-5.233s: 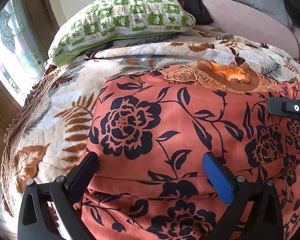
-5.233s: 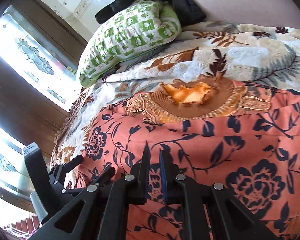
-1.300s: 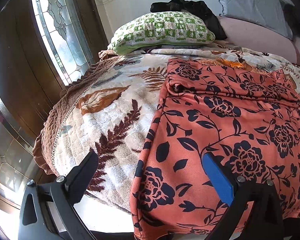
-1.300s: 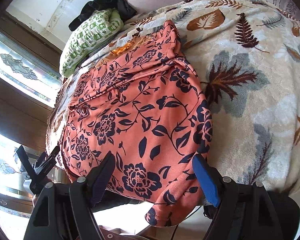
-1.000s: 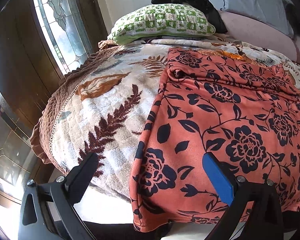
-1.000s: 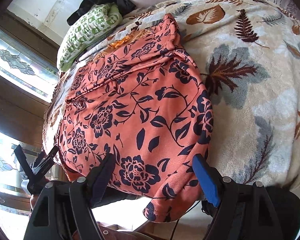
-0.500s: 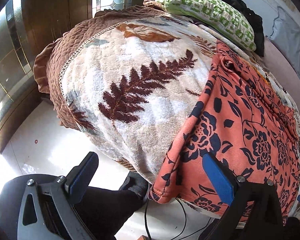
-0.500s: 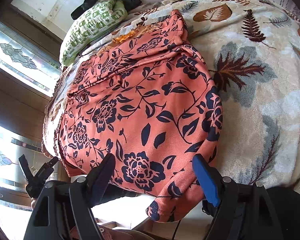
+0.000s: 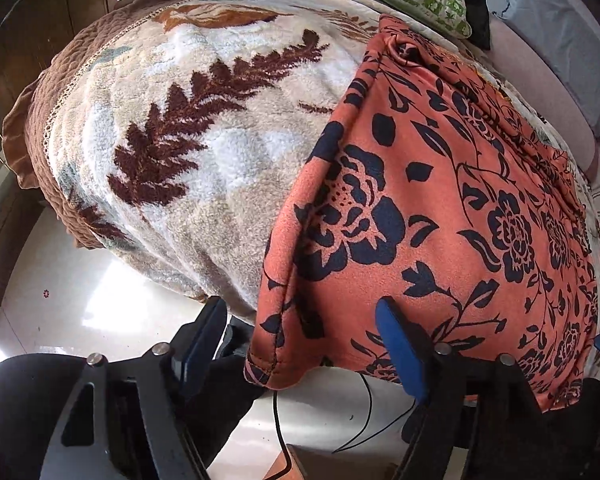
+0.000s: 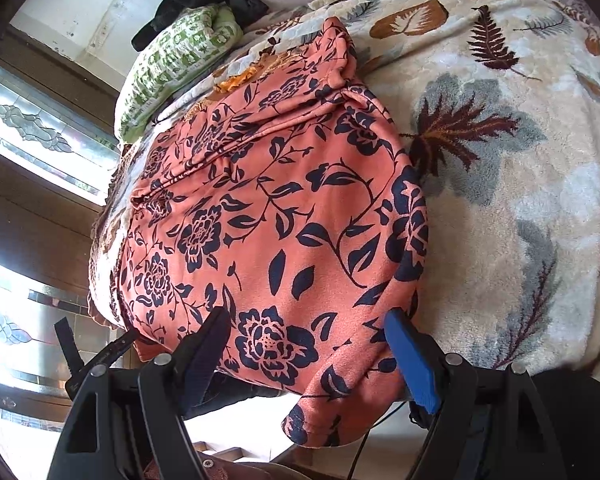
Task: Fold small clothes
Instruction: 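Grasp the hem of the folded top with both grippers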
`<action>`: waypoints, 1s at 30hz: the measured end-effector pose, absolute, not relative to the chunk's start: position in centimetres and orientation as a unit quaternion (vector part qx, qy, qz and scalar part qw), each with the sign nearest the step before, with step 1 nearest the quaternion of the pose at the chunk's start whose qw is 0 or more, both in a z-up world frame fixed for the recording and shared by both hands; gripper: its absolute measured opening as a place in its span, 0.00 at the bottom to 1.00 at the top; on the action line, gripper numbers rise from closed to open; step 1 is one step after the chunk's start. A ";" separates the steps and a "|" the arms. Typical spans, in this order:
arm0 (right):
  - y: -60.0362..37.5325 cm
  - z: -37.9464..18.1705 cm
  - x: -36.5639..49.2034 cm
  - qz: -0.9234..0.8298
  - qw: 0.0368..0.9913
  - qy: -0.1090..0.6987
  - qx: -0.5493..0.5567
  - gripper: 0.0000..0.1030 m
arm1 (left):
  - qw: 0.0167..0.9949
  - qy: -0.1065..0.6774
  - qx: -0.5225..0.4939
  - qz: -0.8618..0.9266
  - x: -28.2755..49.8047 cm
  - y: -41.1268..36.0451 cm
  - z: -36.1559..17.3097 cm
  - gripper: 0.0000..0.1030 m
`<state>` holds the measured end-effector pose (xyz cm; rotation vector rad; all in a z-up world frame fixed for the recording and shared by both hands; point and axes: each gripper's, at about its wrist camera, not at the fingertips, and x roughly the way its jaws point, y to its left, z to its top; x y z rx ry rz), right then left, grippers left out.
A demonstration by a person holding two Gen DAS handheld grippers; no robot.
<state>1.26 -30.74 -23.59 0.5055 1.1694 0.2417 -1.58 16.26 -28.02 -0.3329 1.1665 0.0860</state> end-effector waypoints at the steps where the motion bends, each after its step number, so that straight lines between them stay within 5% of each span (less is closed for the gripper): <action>1: -30.8 -23.7 1.3 0.113 0.797 0.545 0.236 0.80 | 0.816 0.552 -0.168 0.033 -1.5 16.4 -28.3 0.60; 7: -30.8 -23.9 1.2 0.112 0.796 0.545 0.239 0.80 | 0.815 0.550 -0.181 0.022 -1.4 16.4 -28.5 0.52; 11: -30.8 -24.1 1.2 0.112 0.793 0.546 0.247 0.80 | 0.801 0.563 -0.200 0.034 -1.3 16.9 -29.2 0.69; 14: -30.8 -24.1 1.1 0.113 0.792 0.548 0.247 0.80 | 0.796 0.564 -0.220 0.024 -1.8 17.2 -29.7 0.68; 16: -30.8 -24.0 1.1 0.113 0.791 0.548 0.247 0.80 | 0.802 0.559 -0.211 0.012 -1.8 16.8 -29.4 0.59; 18: -30.8 -23.8 1.0 0.115 0.791 0.547 0.249 0.80 | 0.806 0.557 -0.201 -0.010 -1.8 16.0 -29.2 0.34; 23: -30.9 -23.5 0.7 0.111 0.785 0.557 0.248 0.80 | 0.809 0.554 -0.195 -0.019 -1.8 15.2 -28.9 0.19; 26: -30.4 -23.6 0.3 0.109 0.780 0.570 0.234 0.80 | 0.805 0.557 -0.202 -0.018 -1.7 15.5 -29.0 0.21; 28: -29.7 -23.9 0.0 0.098 0.775 0.587 0.214 0.80 | 0.802 0.564 -0.197 -0.009 -1.7 15.9 -29.3 0.33; 30: -29.0 -24.6 -0.2 0.080 0.768 0.606 0.192 0.80 | 0.795 0.575 -0.193 0.008 -1.5 16.3 -30.1 0.59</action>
